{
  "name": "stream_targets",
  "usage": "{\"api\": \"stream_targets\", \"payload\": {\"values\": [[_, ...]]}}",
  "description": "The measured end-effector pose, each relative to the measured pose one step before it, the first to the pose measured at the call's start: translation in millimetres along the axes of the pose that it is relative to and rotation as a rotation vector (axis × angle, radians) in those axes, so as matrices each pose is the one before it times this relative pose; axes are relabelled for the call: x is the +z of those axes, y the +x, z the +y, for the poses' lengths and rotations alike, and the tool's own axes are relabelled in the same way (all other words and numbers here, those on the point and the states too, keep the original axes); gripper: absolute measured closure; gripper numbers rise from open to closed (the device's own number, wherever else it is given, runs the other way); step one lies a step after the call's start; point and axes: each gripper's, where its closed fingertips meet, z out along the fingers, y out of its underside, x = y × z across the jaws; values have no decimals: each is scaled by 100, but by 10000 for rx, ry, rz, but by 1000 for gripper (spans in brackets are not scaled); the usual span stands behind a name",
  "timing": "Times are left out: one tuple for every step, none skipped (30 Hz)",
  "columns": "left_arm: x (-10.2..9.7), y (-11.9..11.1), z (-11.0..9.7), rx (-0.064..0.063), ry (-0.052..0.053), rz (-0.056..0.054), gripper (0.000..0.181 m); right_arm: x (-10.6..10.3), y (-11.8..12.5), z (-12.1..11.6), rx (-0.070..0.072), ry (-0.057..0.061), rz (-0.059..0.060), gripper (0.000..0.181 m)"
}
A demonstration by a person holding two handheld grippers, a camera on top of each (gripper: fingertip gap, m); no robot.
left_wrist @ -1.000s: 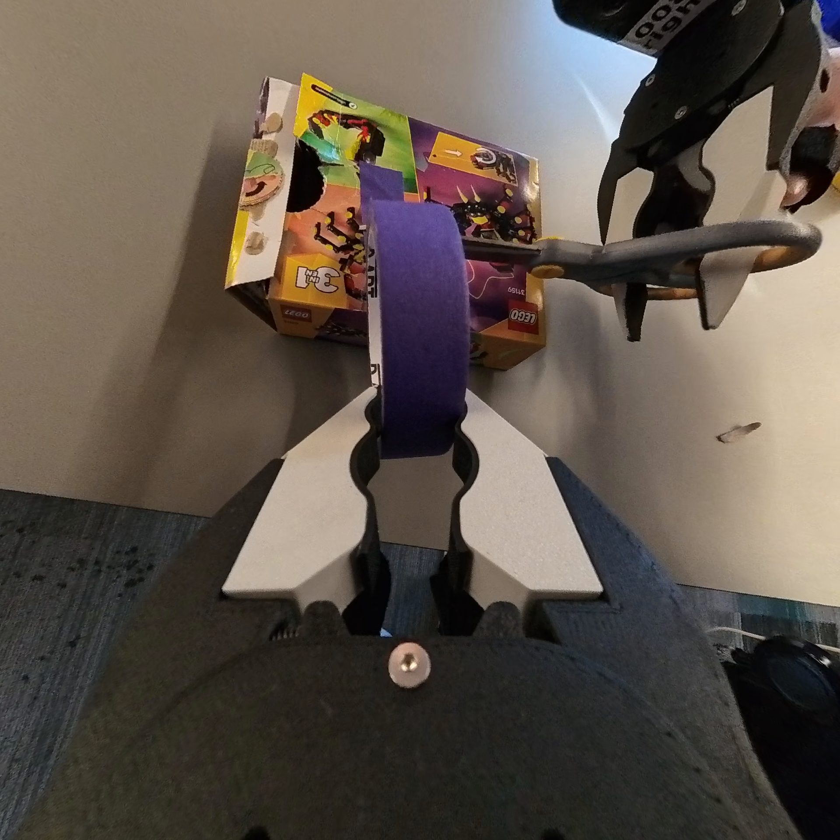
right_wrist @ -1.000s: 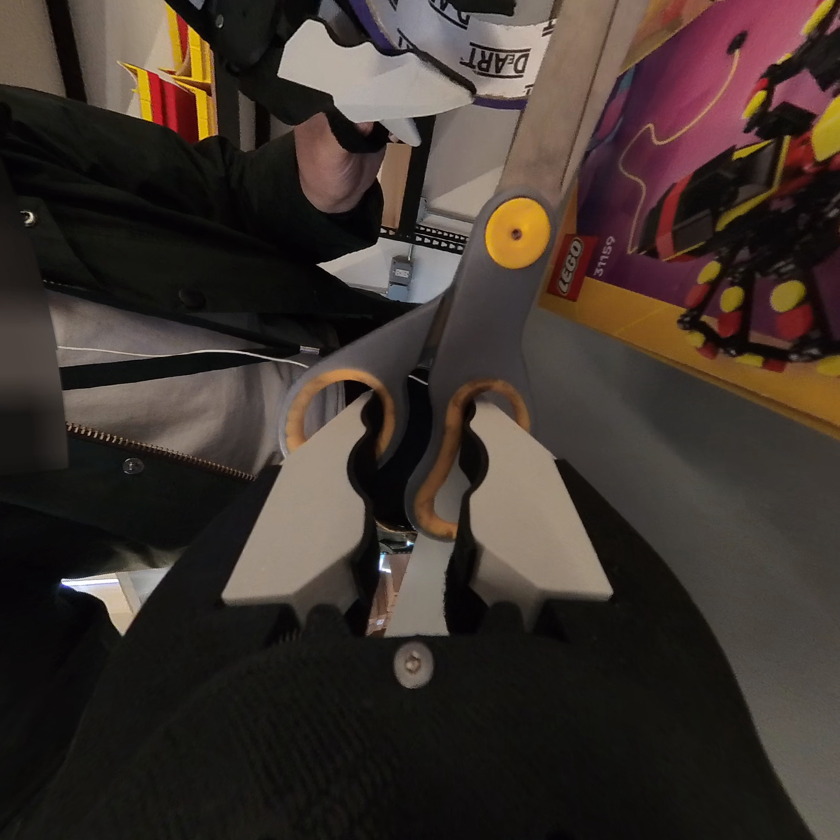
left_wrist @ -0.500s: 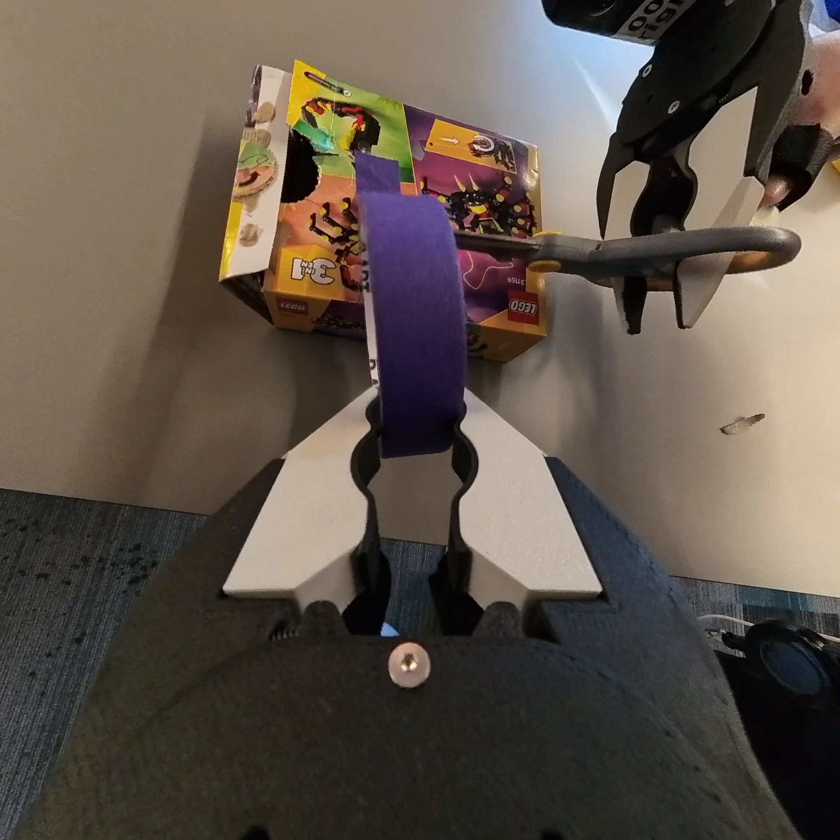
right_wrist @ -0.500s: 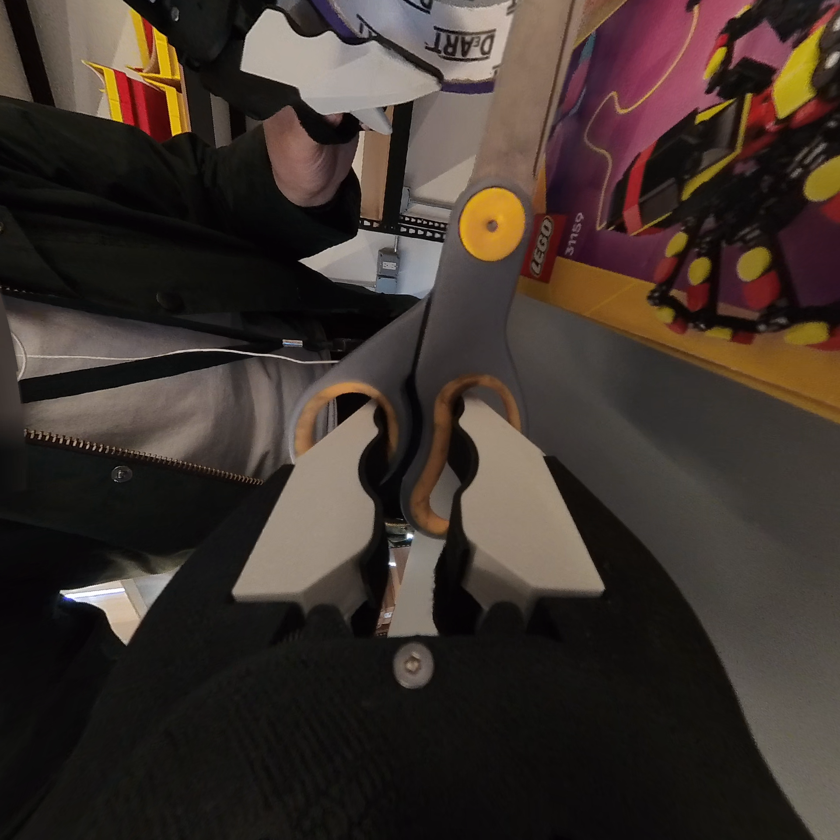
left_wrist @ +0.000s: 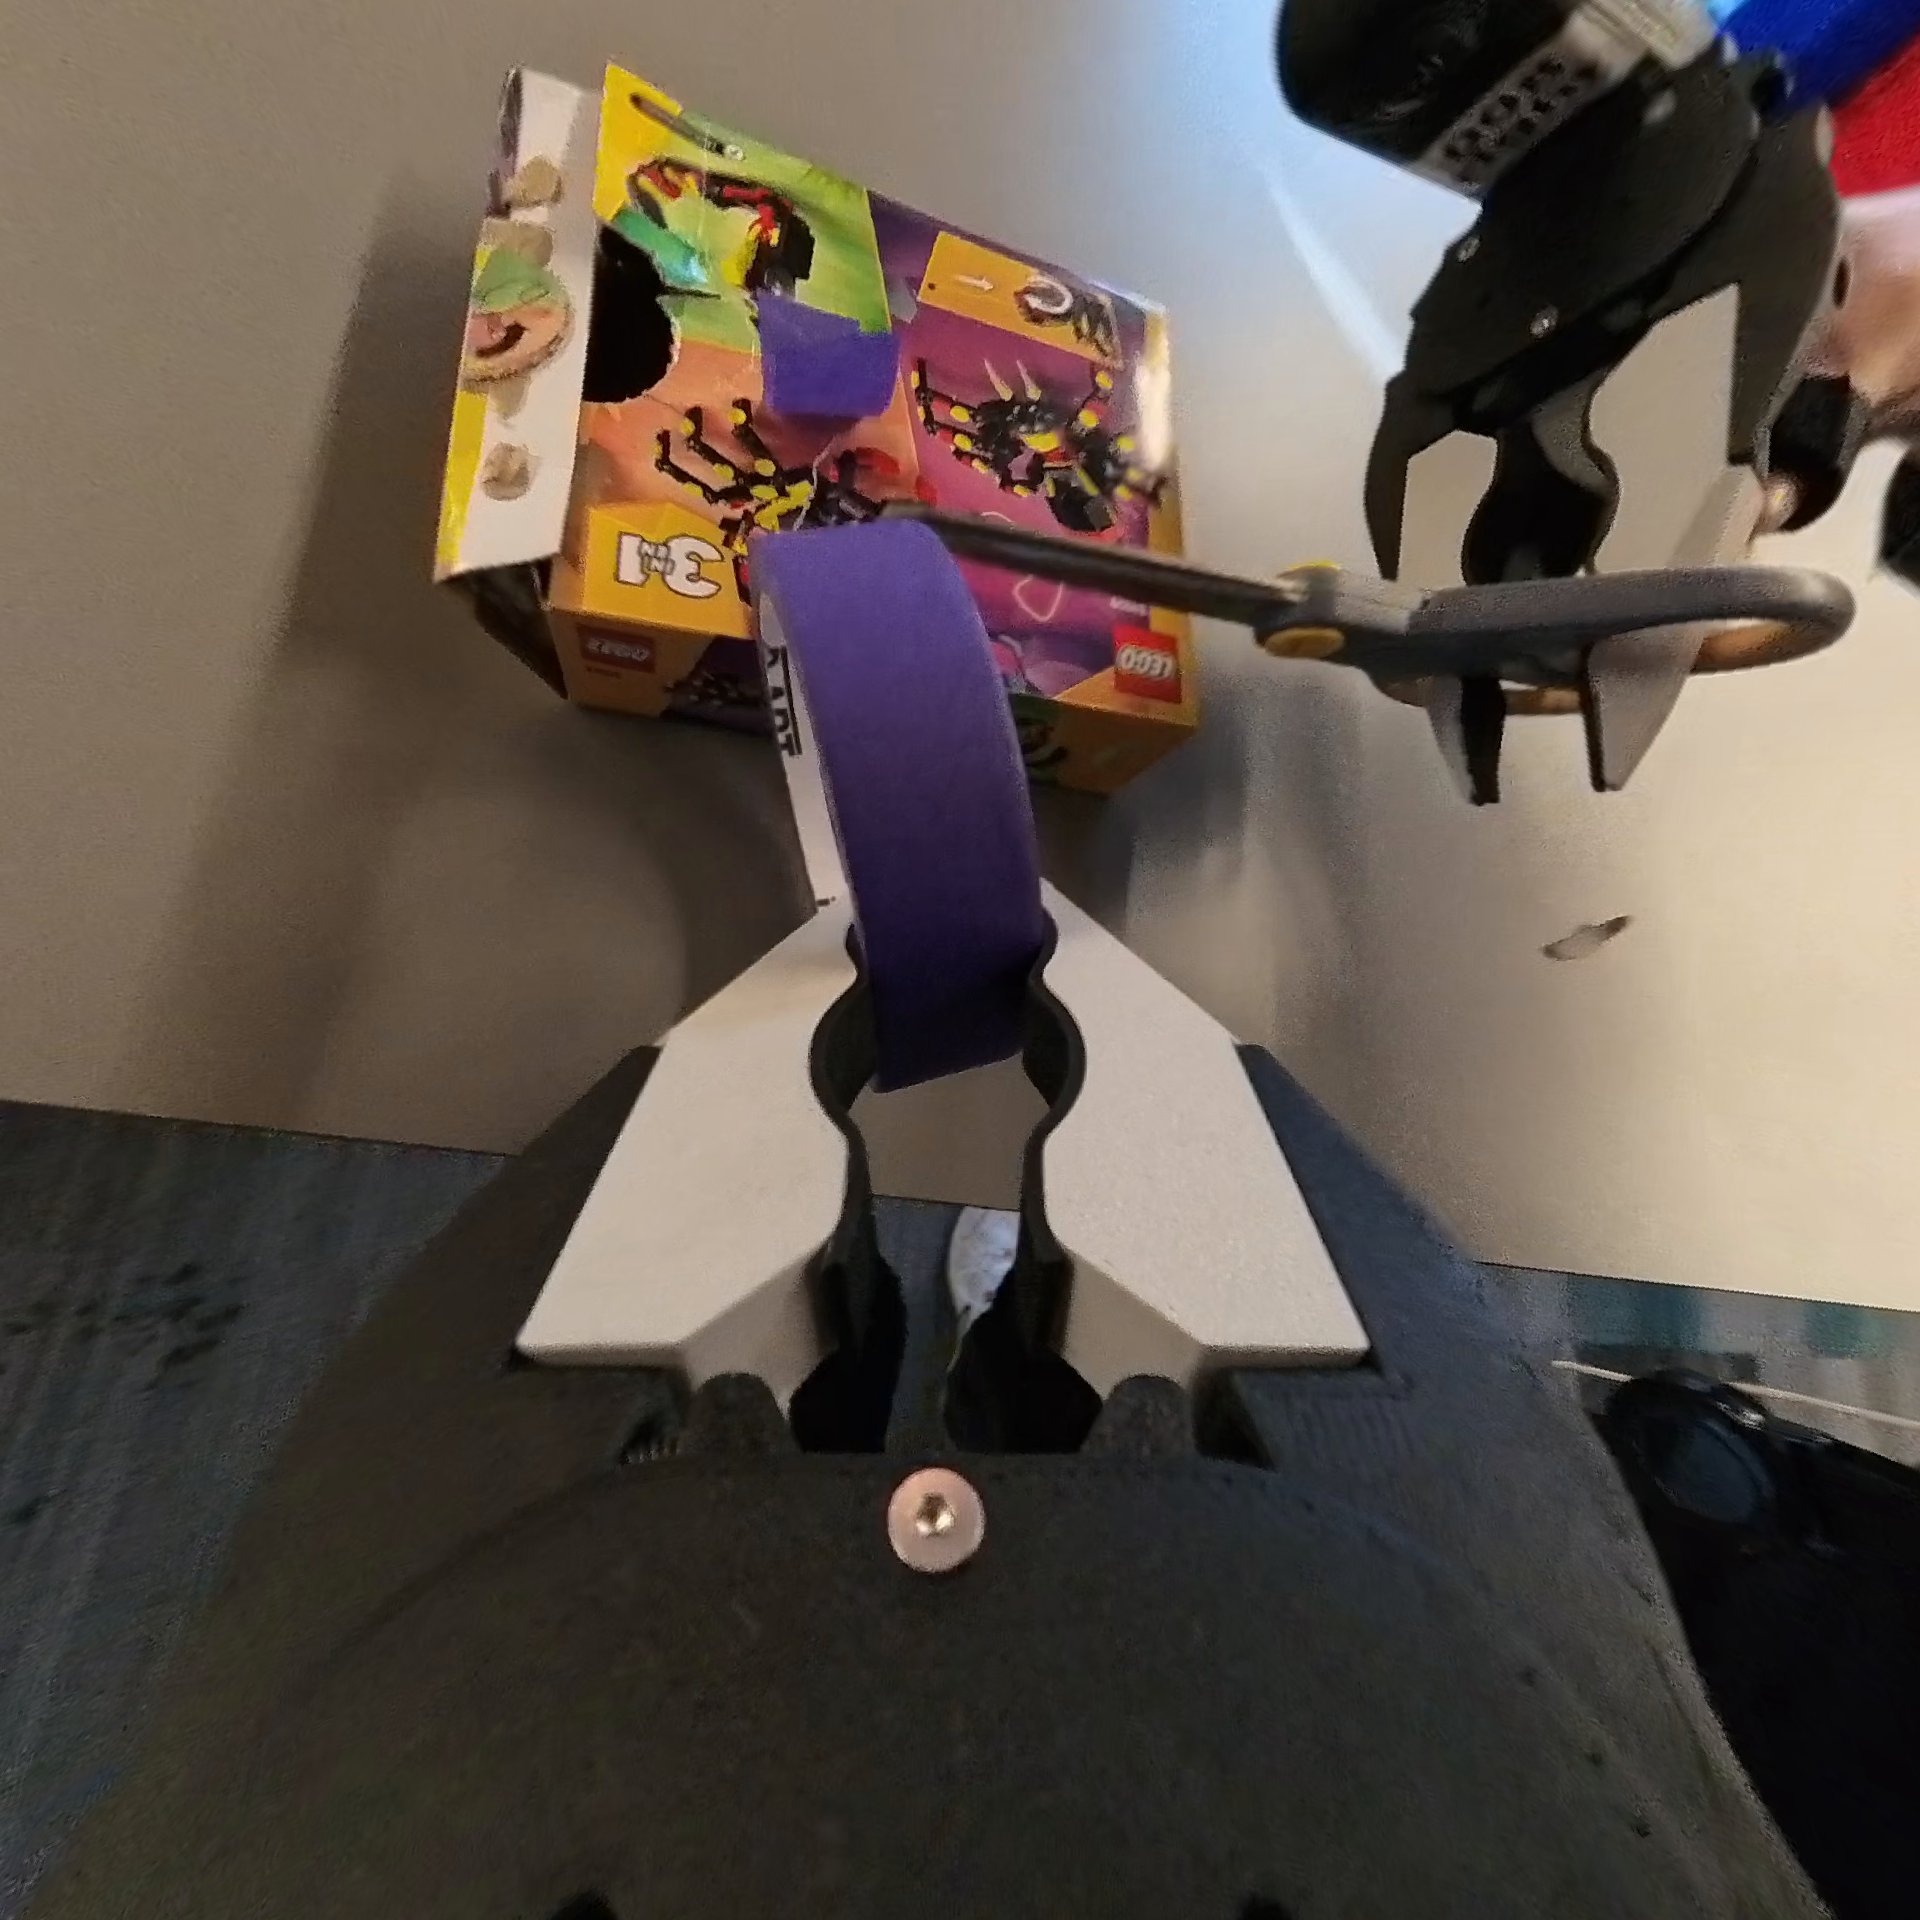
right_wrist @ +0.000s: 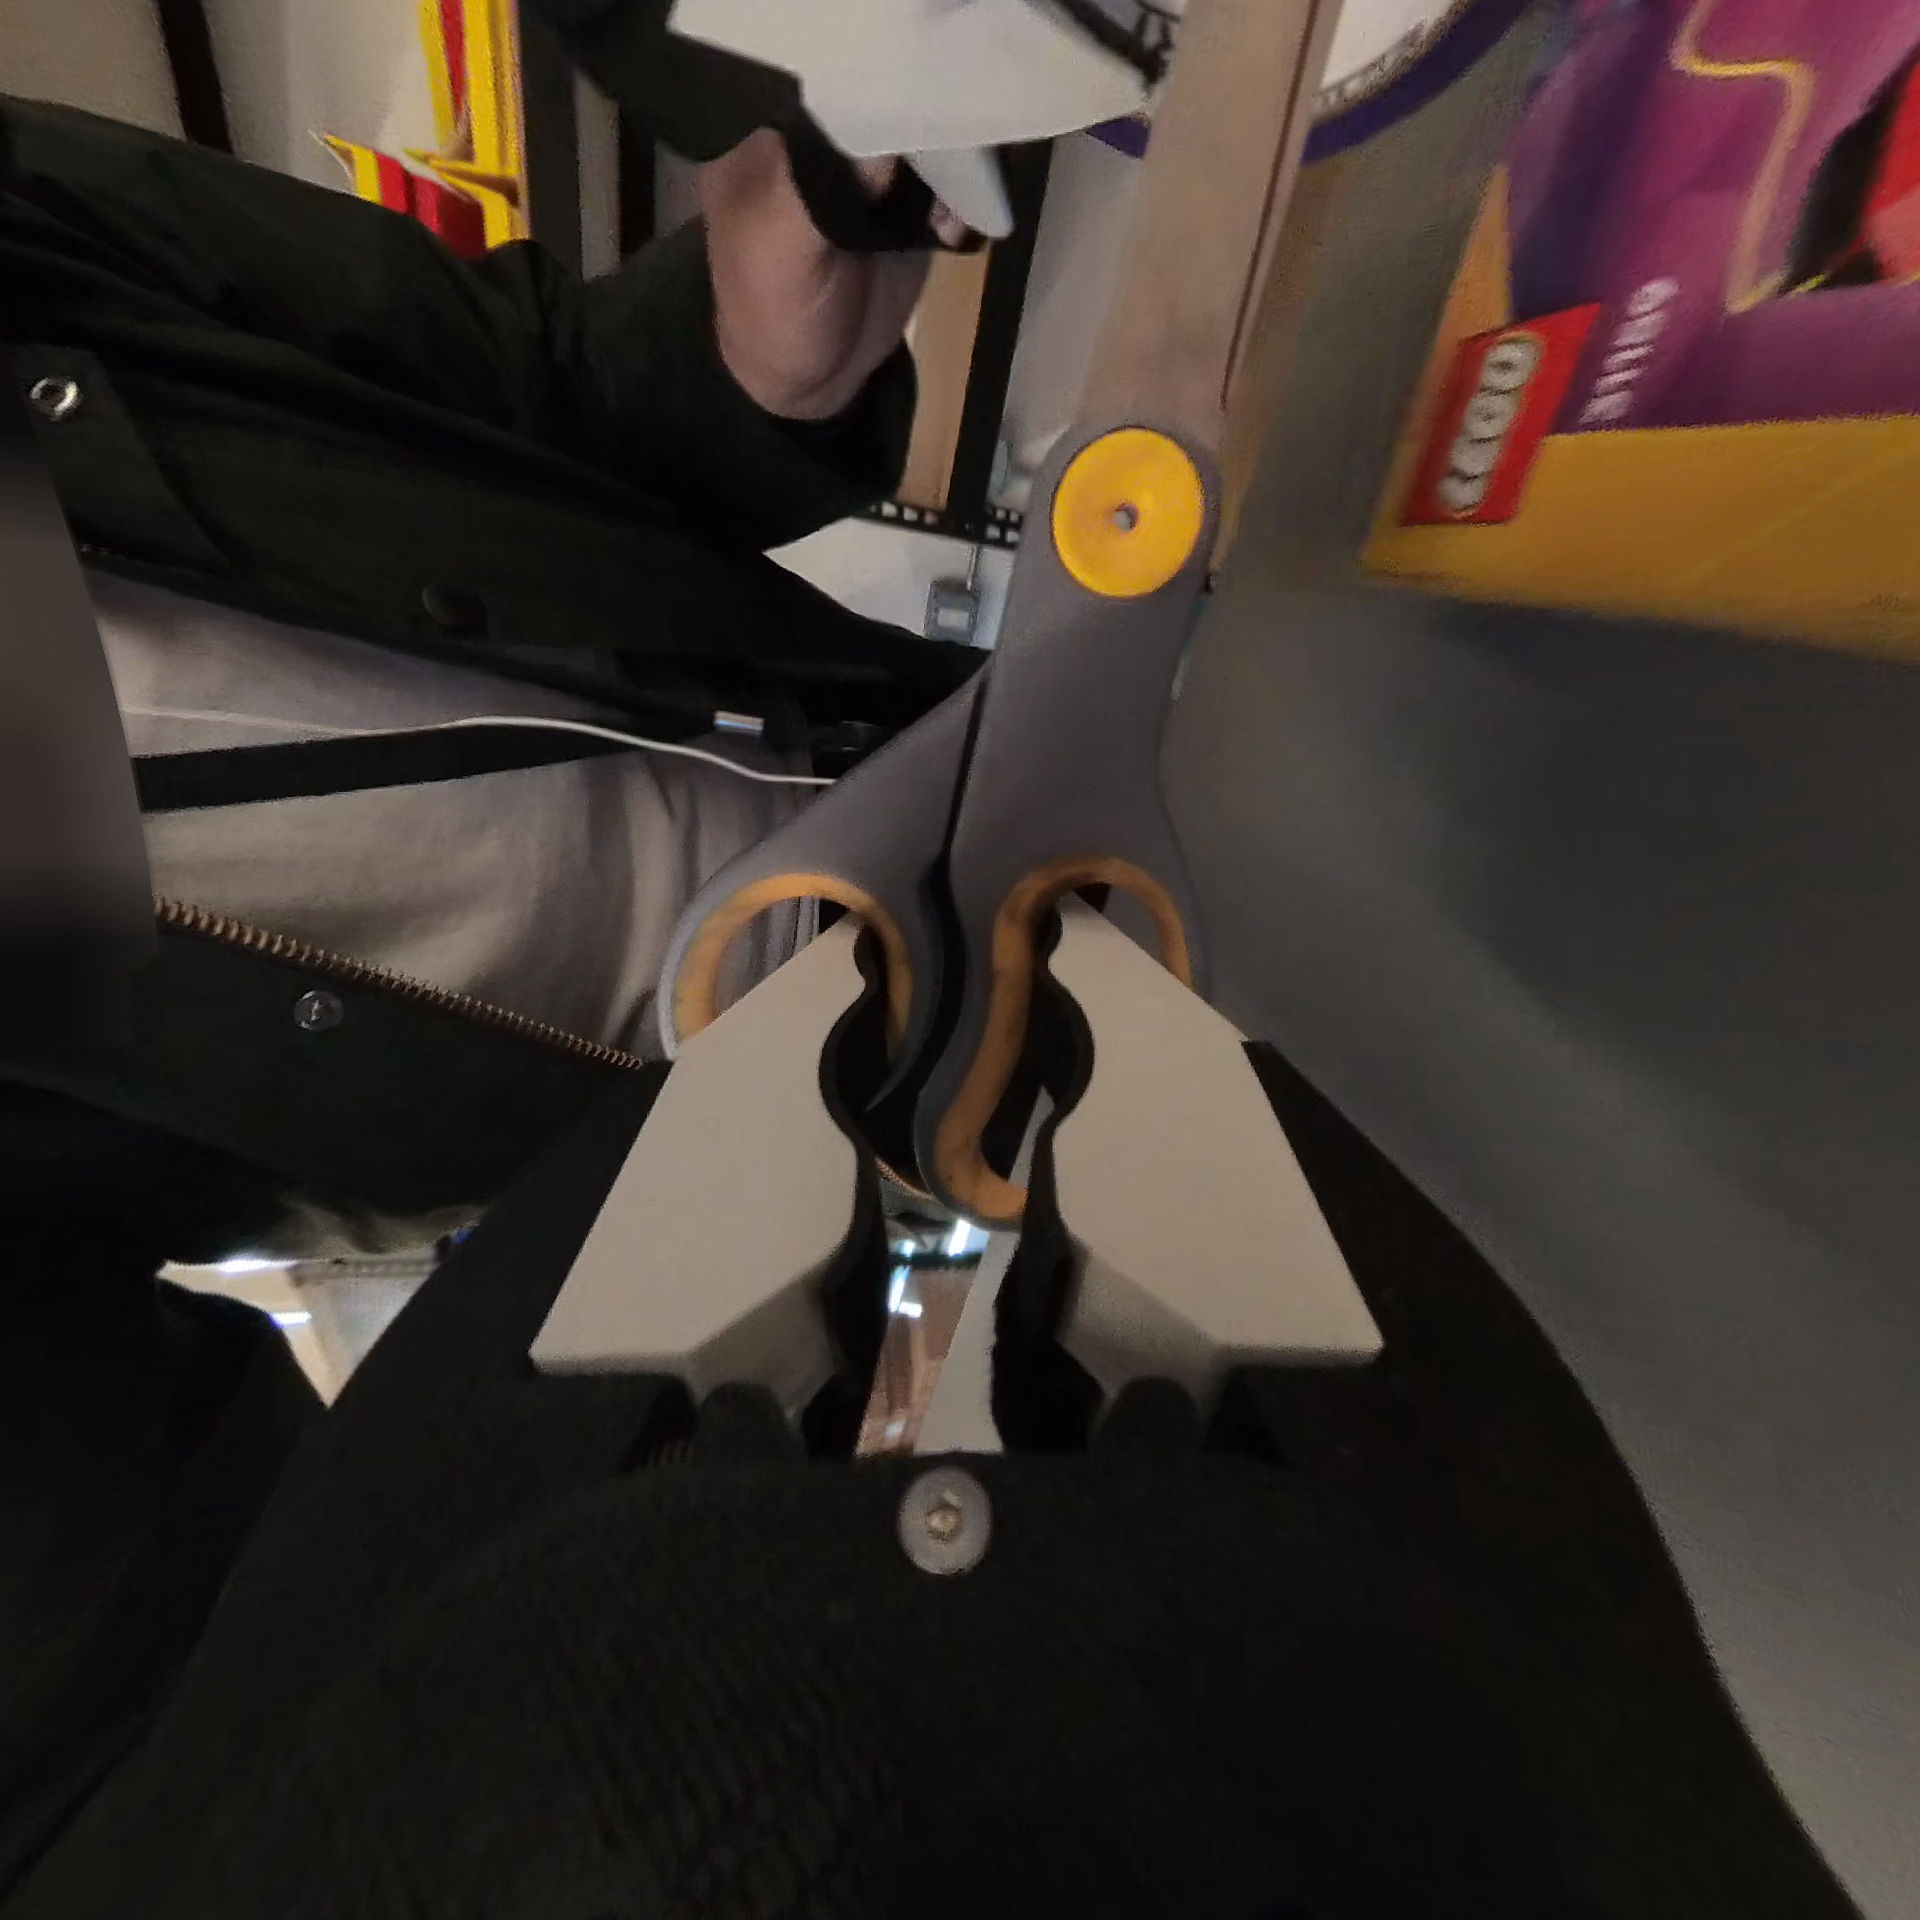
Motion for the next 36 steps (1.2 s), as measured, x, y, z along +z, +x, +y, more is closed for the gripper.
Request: {"api": "stream_targets", "payload": {"values": [[-441,184,-154,-180,177,207,161,-196,-704,325,-173,346,56,162],[-509,251,-188,-149,174,233,161,-321,-656,411,-177,412,175,161],[-537,492,-244,-123,171,323,160,-483,-288,583,-166,418,482,162],[-498,891,-338,-122,179,498,160,-703,181,752,-31,401,786,161],[-328,1282,-338,-155,141,648,161,-846,435,864,112,431,861,161],[-39,1560,-237,-192,54,756,161,-946,900,936,148,445,1086,162],[352,1656,11,-236,-105,808,161,-994,1513,1056,188,389,1382,162],[735,1496,260,-294,-278,755,161,-916,1823,1198,319,279,1428,162],[948,1101,311,-204,-295,599,161,-705,1916,1384,330,16,1364,162],[1013,533,191,-67,-186,361,161,-422,1824,1297,246,-19,1194,162],[943,95,86,-138,-119,186,161,-171,1648,1117,239,-15,973,162],[858,190,-78,-205,-74,345,161,25,1457,995,285,-95,815,161],[807,340,-176,-213,-13,487,161,131,1191,796,289,-62,608,161],[761,214,-181,-244,5,391,161,168,780,608,316,-24,358,161],[766,127,-21,-201,-45,291,161,85,348,470,259,-8,102,160],[819,40,208,-126,-163,219,161,-85,40,-154,317,324,-104,161],[822,-143,401,-93,-238,68,161,-77,281,49,361,133,81,161],[789,-238,444,-13,-215,-38,161,-61,62,-114,302,254,-61,160],[725,-334,472,59,-201,-119,161,-39,-114,34,266,178,-173,158],[631,-397,411,45,-182,-191,161,-109,-185,253,323,-3,-205,154],[496,-263,201,38,-55,-121,161,-199,-149,317,338,-81,-131,147],[346,55,-65,17,105,63,161,-342,71,388,375,-46,93,138],[227,277,-203,-48,184,193,161,-565,257,466,281,92,359,134],[119,262,-267,-75,222,163,161,-779,123,356,184,268,395,132],[61,133,-253,-39,237,71,161,-926,240,165,60,397,528,123],[40,48,-183,-19,202,35,161,-1086,275,107,-23,372,651,111],[36,68,-95,-67,143,83,161,-1156,-243,-153,-80,411,441,103],[41,226,-77,-88,143,192,161,-1021,-1253,-853,-119,724,-101,101],[27,303,-126,-107,195,250,161,-555,-2305,-1366,-26,941,-713,105],[38,299,-167,-122,236,224,161,182,-2948,-1291,193,804,-1165,112],[78,261,-135,-105,216,197,161,977,-2776,-772,462,422,-1229,114],[111,121,-78,-81,155,90,161,1522,-1919,-67,595,15,-974,114],[116,50,-82,-19,154,24,161,1703,-1179,435,531,-259,-756,116],[85,153,-73,50,131,69,161,1567,-589,489,488,-358,-545,118],[63,140,-35,95,89,49,161,1287,-503,129,418,-137,-554,129],[-68,90,-146,113,144,5,161,939,-121,0,269,26,-324,148]]}}
